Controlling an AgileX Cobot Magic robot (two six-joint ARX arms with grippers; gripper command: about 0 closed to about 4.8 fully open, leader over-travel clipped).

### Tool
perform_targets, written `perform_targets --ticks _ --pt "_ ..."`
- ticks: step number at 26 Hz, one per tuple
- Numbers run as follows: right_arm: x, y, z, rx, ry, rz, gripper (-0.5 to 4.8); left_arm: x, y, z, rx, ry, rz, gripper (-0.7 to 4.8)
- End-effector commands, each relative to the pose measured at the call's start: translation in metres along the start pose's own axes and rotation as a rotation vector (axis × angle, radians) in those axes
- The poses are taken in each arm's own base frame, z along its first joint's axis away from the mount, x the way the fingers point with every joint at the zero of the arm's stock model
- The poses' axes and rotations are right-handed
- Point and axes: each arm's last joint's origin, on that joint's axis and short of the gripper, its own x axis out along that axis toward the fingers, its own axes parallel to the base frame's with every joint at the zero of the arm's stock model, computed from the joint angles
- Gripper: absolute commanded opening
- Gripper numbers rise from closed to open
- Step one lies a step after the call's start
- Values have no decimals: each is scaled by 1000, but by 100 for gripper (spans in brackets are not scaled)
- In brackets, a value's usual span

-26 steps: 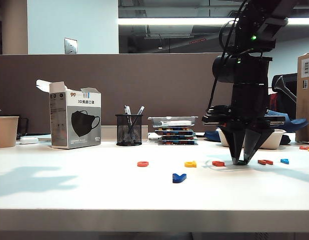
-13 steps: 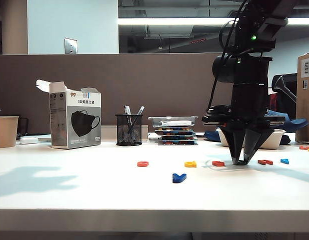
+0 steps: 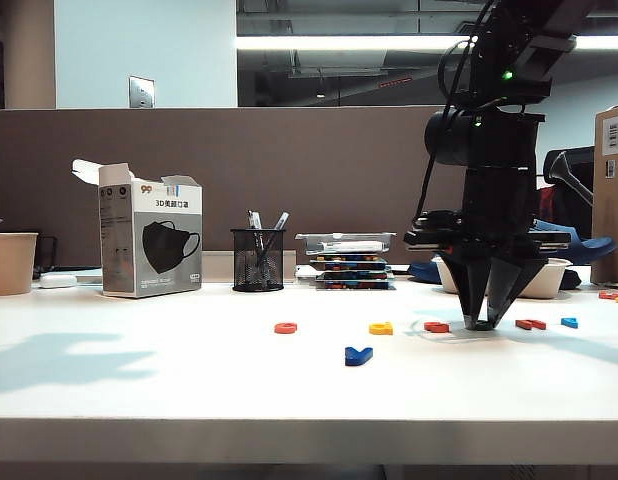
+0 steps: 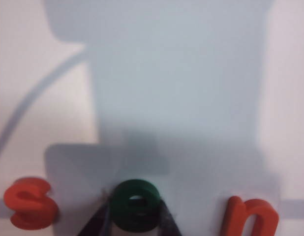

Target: Select the appropriate letters from the row of letter magnets placed on the table to arrange into the word "yes".

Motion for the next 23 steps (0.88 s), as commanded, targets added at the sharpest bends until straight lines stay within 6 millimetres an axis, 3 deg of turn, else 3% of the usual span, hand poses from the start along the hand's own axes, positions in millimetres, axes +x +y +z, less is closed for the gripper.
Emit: perform_targets --ticks 1,18,23 --pt "2 0 -1 -2 8 -9 89 -2 -1 1 8 -17 -10 -5" --pt "-25 -1 0 2 -61 5 89 -2 -1 1 8 -16 -10 -5" --pt "-41 -1 -8 81 -28 28 89 -2 -1 1 8 -17 -10 -5"
